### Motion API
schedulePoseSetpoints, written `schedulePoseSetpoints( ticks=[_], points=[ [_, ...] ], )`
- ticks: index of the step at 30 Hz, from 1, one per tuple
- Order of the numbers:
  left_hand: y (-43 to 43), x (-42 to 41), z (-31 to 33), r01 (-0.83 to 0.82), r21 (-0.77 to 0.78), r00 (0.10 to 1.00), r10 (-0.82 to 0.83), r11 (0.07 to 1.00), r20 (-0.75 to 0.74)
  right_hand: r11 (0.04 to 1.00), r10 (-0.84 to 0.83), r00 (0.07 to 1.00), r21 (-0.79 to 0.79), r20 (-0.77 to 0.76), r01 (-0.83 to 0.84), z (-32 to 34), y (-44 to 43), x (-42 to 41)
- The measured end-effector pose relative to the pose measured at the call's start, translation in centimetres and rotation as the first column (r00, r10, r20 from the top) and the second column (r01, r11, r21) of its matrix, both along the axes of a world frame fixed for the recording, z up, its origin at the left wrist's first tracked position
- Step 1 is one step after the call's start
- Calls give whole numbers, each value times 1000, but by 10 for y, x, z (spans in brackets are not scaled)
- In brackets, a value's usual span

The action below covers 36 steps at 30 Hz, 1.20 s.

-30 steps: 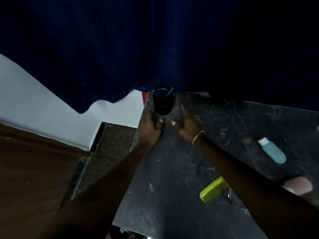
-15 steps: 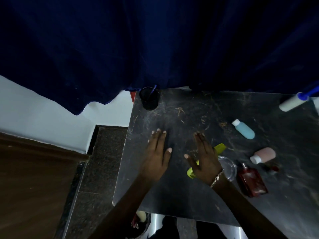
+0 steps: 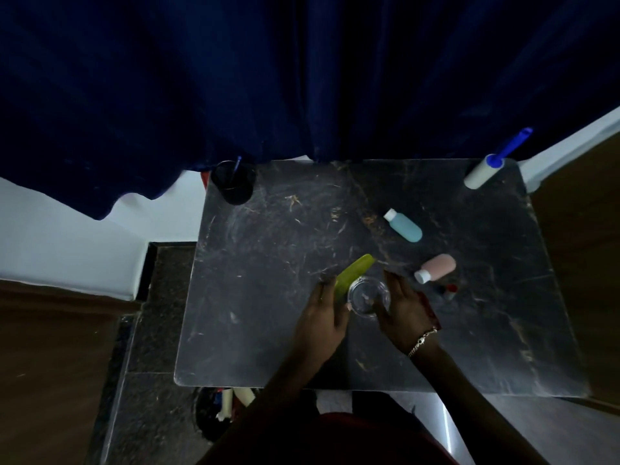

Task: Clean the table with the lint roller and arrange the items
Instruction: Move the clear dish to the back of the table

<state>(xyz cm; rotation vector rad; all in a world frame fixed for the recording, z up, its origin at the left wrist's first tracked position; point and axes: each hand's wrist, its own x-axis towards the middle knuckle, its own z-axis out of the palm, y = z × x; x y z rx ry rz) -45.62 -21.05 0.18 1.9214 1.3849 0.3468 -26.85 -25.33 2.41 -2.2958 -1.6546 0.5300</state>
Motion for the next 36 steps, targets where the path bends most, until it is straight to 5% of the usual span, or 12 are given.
schedulePoseSetpoints(
  ticks=[5, 10, 12, 16, 20, 24, 30, 33, 36],
  points=[
    [1, 38, -13, -303, -297, 950, 313, 906, -12, 987, 63, 996, -142, -58, -70, -20, 20, 26],
    [-5, 60, -60, -502, -549, 817, 575, 668, -47, 945, 216, 976, -243, -34, -218, -31, 49, 33],
    [-10, 67, -113, -529, -580, 774, 633, 619, -31, 924, 249, 968, -289, -45, -251, -36, 57, 35],
    [-13, 81, -120, -590, -567, 714, 699, 575, -35, 901, 294, 955, -320, -42, -292, -41, 64, 38],
    [-20, 82, -164, -633, -480, 711, 701, 608, -49, 894, 315, 948, -321, -50, -314, -46, 63, 43],
    [-16, 81, -94, -635, -436, 723, 689, 637, -47, 913, 304, 952, -276, -26, -299, -45, 62, 50],
    [-6, 77, -28, -628, -477, 672, 738, 615, 67, 967, 188, 937, -113, -295, -230, -40, 66, 61],
    [4, 65, -21, -609, -573, 590, 796, 548, 135, 986, 25, 799, -119, -600, -120, -32, 77, 56],
    [16, 52, -7, -591, -619, 518, 832, 517, 201, 992, -24, 704, -105, -710, -72, -28, 90, 43]
  ],
)
